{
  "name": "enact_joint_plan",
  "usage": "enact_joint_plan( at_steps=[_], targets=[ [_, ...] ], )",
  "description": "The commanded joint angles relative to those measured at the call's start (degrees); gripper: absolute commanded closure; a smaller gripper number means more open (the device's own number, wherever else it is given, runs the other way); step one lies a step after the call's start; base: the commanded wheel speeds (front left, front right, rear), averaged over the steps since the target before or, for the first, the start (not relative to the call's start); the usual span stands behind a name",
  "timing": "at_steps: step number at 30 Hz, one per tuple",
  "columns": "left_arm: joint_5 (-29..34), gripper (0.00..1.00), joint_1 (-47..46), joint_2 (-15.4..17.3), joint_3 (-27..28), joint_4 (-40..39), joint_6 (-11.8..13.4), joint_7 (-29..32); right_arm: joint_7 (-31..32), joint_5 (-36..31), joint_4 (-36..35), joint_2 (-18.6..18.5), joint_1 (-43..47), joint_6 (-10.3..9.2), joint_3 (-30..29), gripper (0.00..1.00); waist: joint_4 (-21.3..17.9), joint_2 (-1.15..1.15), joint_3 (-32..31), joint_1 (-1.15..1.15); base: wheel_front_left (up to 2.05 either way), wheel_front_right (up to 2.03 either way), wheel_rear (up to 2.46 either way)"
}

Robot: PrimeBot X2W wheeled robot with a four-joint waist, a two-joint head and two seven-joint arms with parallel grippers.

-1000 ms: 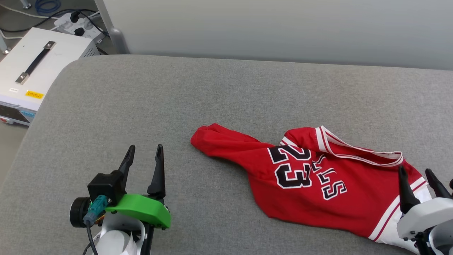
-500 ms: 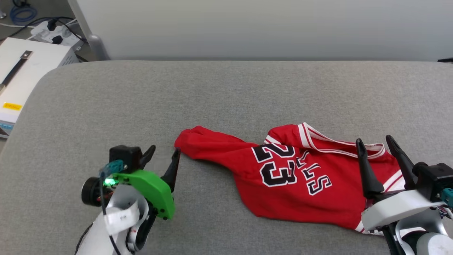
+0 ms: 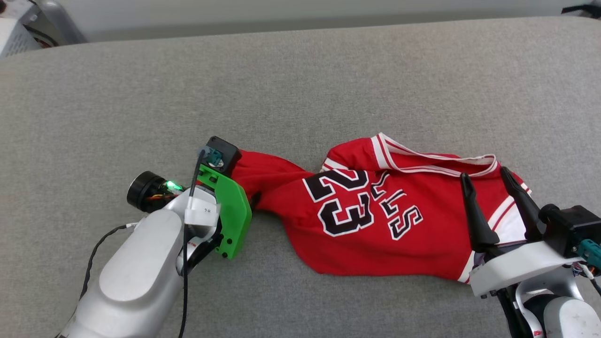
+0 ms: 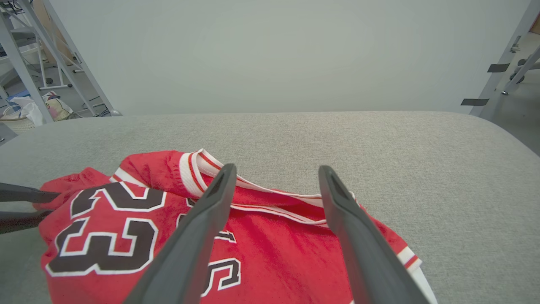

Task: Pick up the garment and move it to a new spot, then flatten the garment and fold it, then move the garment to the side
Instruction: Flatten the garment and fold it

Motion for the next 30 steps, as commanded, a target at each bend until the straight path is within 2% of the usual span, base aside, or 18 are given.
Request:
enact_joint_plan(
  at_steps=[1, 4, 7, 8, 9, 10, 11, 13, 16, 19, 22, 26, 27, 30],
  targets=[
    [-1.64, 0.00, -1.94, 1.21, -2.19, 1.12, -0.14, 1.60, -0.66, 0.69, 0.39, 0.20, -1.22, 0.02, -0.04, 0.00, -2.73, 0.00, 3.51, 0.00, 0.00, 0.00, 0.00],
    [-4.13, 0.00, -3.91, 2.80, -6.30, 4.08, -0.15, 5.75, -1.10, 1.48, 1.04, 0.27, -1.86, 0.02, 0.08, 0.00, -3.24, 0.00, 4.35, 0.00, 0.00, 0.00, 0.00],
    [-7.63, 0.00, -4.78, 3.03, -9.58, 7.02, -0.15, 10.36, -1.36, 2.18, 1.76, 0.34, -2.20, 0.02, 0.28, 0.00, -3.50, 0.00, 4.68, 0.00, 0.00, 0.00, 0.00],
    [-8.83, 0.05, -4.78, 2.84, -10.17, 7.74, -0.15, 11.70, -1.43, 2.30, 1.91, 0.35, -2.27, 0.02, 0.29, 0.00, -3.52, 0.00, 4.71, 0.00, 0.00, 0.00, 0.00],
    [-9.88, 0.51, -4.82, 2.79, -11.16, 8.40, -0.15, 13.18, -1.56, 2.65, 2.07, 0.38, -2.34, 0.02, 0.24, 0.00, -3.54, 0.00, 4.72, 0.00, 0.00, 0.00, 0.00],
    [-10.88, 0.72, -4.76, 2.72, -11.70, 8.77, -0.15, 13.95, -1.62, 2.90, 2.19, 0.40, -2.39, 0.02, 0.23, 0.00, -3.55, 0.00, 4.72, 0.00, 0.00, 0.00, 0.00],
    [-11.84, 1.00, -4.72, 2.69, -12.17, 9.08, -0.16, 14.30, -1.66, 3.04, 2.36, 0.41, -2.44, 0.02, 0.20, 0.00, -3.52, 0.00, 4.64, 0.00, 0.00, 0.00, 0.00],
    [-12.23, 1.00, -4.98, 2.91, -13.01, 8.97, -0.16, 13.21, -1.79, 3.13, 2.56, 0.44, -2.36, 0.02, -0.14, 0.00, -3.17, 0.00, 4.33, 0.00, 0.00, 0.00, 0.00],
    [-10.59, 1.00, -5.42, 3.83, -12.75, 8.31, -0.01, 8.14, -1.69, 3.11, 2.92, 0.50, -1.89, 0.02, -0.95, 0.00, -2.21, 0.00, 3.15, 0.00, 0.00, 0.00, 0.00],
    [-8.54, 1.00, -5.42, 5.09, -11.85, 6.32, 1.37, 2.88, -1.64, 3.19, 3.00, 0.53, -1.44, 0.02, -1.75, 0.00, -0.94, 0.00, 1.82, 0.00, 0.00, 0.00, 0.00],
    [-6.53, 1.00, -4.68, 6.92, -10.49, 2.31, 4.01, -1.82, -1.48, 3.15, 2.83, 0.57, -0.89, 0.02, -2.67, 0.00, 0.72, 0.00, 0.34, 0.00, 0.00, 0.00, 0.00],
    [-5.57, 1.00, -1.48, 9.83, -8.49, -4.84, 8.00, -4.86, -1.03, 3.10, 2.56, 0.60, -0.12, 0.02, -3.61, 0.00, 2.95, 0.00, -1.43, 0.00, 0.00, 0.00, 0.00],
    [-5.63, 1.00, 1.21, 11.35, -7.64, -8.88, 10.11, -5.32, -0.81, 3.05, 2.45, 0.62, 0.23, 0.02, -3.85, 0.00, 3.88, 0.00, -2.26, 0.00, 0.00, 0.00, 0.00],
    [-6.11, 1.00, 6.38, 13.61, -6.22, -14.89, 13.95, -5.54, -0.55, 3.02, 2.29, 0.63, 0.64, 0.02, -4.01, 0.00, 4.95, 0.00, -3.15, 0.00, 0.00, 0.00, 0.00]
  ],
)
